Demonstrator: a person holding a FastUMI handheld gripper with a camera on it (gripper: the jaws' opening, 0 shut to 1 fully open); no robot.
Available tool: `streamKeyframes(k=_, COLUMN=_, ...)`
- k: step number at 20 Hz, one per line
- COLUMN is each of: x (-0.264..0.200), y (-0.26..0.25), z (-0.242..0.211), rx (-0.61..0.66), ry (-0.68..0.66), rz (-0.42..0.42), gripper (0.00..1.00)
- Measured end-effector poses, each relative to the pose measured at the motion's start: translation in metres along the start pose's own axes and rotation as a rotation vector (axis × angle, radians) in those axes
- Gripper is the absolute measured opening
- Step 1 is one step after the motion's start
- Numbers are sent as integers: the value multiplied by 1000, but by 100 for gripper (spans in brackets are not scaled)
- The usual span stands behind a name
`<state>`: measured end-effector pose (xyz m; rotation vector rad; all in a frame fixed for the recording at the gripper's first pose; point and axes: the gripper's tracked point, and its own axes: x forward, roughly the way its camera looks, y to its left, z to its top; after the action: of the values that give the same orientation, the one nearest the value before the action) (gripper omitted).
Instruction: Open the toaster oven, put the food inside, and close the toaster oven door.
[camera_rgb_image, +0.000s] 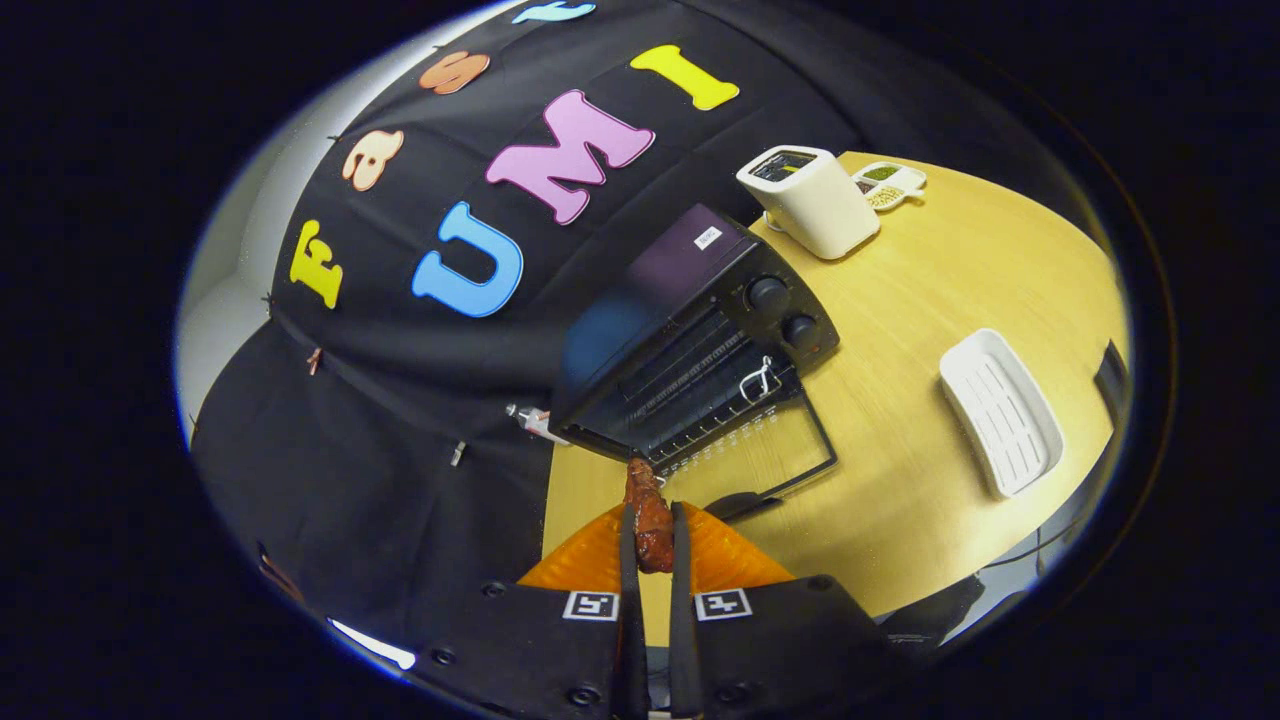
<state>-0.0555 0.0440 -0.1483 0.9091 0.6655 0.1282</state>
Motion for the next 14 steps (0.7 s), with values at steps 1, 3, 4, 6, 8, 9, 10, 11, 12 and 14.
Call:
streamKeyframes(k=1, x=8, y=3, z=-7, rx=6, ry=-7, rz=3, gripper=13)
streamKeyframes(k=3, x=21, y=10, z=-12, rx=1, ry=-42, rz=3, gripper=13)
streamKeyframes(k=4, x=27, y=11, z=-12, rx=-5, ry=-67, rz=0, gripper=13)
streamKeyframes(k=6, x=40, y=9, z=-18, rx=-3, ry=-89, rz=-17, gripper=13)
streamKeyframes(k=8, x=57, y=5, z=-23, rx=32, ry=-90, rz=-33, gripper=13)
streamKeyframes(k=9, x=66, y=3, z=-21, rx=49, ry=-98, rz=-38, gripper=13)
streamKeyframes(k=10, x=75, y=0, z=-18, rx=62, ry=-112, rz=-41, gripper=13)
streamKeyframes(k=11, x=84, y=-2, z=-13, rx=73, ry=-129, rz=-47, gripper=13)
streamKeyframes(k=12, x=93, y=-5, z=-7, rx=82, ry=-147, rz=-51, gripper=13)
streamKeyframes(k=14, x=112, y=-12, z=4, rx=111, ry=-182, rz=-73, gripper=13)
